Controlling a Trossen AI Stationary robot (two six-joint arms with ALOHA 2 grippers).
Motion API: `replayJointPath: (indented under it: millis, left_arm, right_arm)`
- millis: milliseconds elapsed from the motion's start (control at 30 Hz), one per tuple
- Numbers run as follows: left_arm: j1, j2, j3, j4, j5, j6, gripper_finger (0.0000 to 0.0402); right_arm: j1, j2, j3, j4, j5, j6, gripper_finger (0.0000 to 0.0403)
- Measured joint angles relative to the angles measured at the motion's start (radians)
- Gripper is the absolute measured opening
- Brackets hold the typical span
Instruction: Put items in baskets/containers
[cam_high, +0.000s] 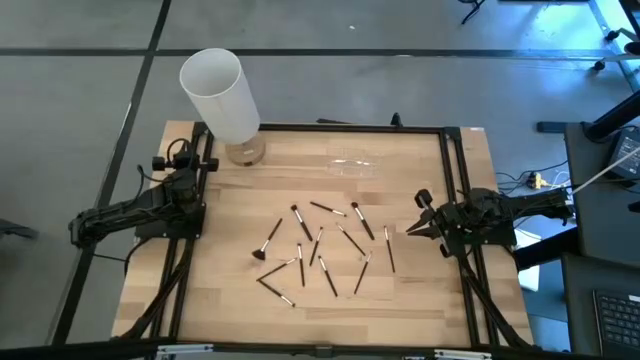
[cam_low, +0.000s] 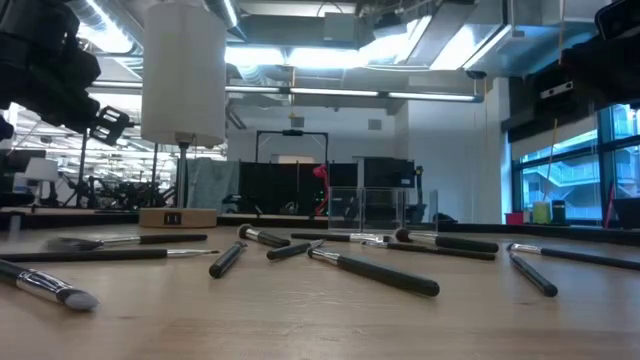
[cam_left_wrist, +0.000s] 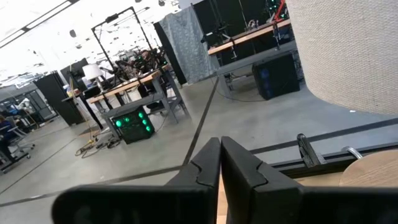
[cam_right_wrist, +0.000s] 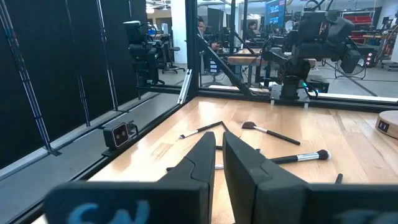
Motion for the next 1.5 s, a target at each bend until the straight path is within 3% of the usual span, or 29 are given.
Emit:
replayJointPath:
  millis: [1067, 1233, 1500]
  left_arm:
    - [0.0, 0.0, 0.0, 0.0, 0.0, 0.0, 0.0012]
    - [0.004, 0.0, 0.0, 0.0, 0.0, 0.0, 0.0009]
    - [0.024, 0.0, -0.002, 0.04, 0.004, -0.054, 0.0012]
  right_arm:
    - [0.0, 0.0, 0.0, 0.033, 0.0, 0.005, 0.0033]
    - [0.0, 0.0, 0.0, 0.128, -0.018, 0.2, 0.0033]
    - [0.0, 0.0, 0.0, 0.181, 0.02, 0.234, 0.0033]
